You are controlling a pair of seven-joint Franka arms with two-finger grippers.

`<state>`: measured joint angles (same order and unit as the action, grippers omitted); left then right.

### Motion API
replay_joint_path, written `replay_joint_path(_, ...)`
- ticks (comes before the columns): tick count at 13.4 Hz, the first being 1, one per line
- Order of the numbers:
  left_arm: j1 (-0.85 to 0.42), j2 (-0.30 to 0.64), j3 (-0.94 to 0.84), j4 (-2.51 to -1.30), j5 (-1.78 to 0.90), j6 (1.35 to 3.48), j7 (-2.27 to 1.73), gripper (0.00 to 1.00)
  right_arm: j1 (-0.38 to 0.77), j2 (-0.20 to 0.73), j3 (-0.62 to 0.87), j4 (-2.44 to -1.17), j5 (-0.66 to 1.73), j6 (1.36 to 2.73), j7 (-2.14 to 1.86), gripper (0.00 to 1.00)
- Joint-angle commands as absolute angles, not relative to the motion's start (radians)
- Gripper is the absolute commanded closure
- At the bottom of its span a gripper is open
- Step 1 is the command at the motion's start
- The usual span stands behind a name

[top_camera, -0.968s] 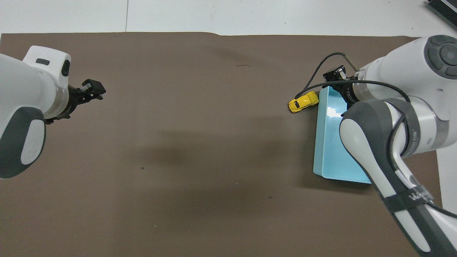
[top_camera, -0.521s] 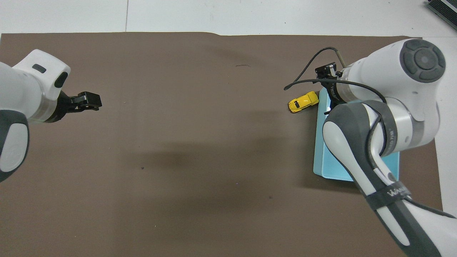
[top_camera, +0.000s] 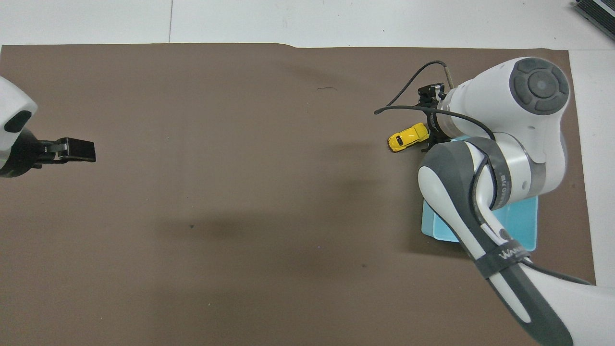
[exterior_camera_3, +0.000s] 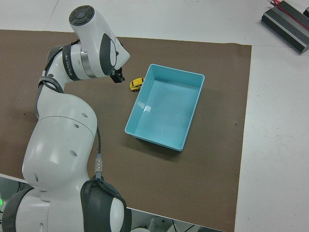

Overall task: Wind up and store yellow beetle car
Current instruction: 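Grasp the yellow car with the right gripper while the left gripper retracts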

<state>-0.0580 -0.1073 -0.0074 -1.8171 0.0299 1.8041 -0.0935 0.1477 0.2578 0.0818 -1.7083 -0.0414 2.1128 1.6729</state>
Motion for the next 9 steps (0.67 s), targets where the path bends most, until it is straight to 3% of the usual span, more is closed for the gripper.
replay_joint_path(1, -0.017, -0.127, -0.014, -1.748, 0.009, 1.686, 0.018, 0.0, 0.166, 0.299, 0.086, -1.698, -0.103, 2.132, 1.8, 0.0)
replay_joint_path(9, -0.018, -0.141, -0.02, -1.69, 0.011, 1.627, 0.041, 0.0, 0.202, 0.431, 0.086, -1.681, -0.32, 2.171, 1.871, 0.0)
